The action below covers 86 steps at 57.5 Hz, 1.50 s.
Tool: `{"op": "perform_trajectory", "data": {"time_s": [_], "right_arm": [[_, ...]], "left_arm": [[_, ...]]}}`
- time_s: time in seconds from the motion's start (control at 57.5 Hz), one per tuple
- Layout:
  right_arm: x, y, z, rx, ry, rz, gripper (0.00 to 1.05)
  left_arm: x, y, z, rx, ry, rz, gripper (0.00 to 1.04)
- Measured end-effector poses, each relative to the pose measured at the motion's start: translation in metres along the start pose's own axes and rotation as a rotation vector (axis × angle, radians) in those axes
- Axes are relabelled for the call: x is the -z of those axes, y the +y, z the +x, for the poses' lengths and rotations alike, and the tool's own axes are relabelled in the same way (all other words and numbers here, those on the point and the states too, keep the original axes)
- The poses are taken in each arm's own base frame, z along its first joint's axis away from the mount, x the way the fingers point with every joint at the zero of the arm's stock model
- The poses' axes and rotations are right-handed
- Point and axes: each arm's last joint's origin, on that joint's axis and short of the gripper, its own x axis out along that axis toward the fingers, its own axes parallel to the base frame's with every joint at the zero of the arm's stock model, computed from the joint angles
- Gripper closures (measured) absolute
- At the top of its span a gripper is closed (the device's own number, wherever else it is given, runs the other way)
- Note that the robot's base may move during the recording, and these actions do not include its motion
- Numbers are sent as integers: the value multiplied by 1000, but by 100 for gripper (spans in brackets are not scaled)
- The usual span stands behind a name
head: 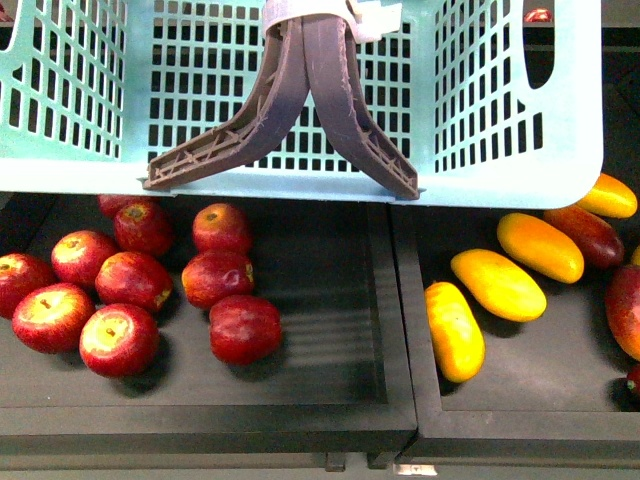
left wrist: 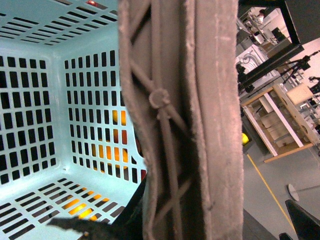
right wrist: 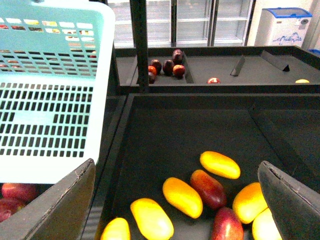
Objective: Pick mango and avocado into basket
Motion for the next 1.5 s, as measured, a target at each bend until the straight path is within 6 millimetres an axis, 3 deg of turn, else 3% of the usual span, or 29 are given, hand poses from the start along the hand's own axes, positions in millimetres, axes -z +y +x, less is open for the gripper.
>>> {"op": "perform_trajectory", "data": {"time_s": [0.174,0.278,0.365,0.487,0.626,0.87,1.026,1.183,1.496], "right_arm": [[1,0,0,-19,29,11,9],[6,-5,4,-86,352,117,9],[15,-15,11,-40,468,168,9],[17,-30,21,27,508,177,9],[24,-37,42,-56,536,91,9],[58,-45,105,-238,507,-256,9],[103,-39,158,-463,498,-507,9],[131,-26,189,-636,581,-580,9],[171,-4,251,-723,680,-679,9]], "left_arm": [[1,1,1,-17,1,-11,90],[1,2,0,-24,-3,-9,90],[1,1,1,-20,-1,-9,90],[1,2,0,-22,-2,-10,90],[1,1,1,-17,1,-9,90],[1,1,1,-20,-1,-9,90],[1,1,1,-20,0,-9,90],[1,1,1,-19,0,-9,90],[1,1,1,-20,0,-9,90]]}}
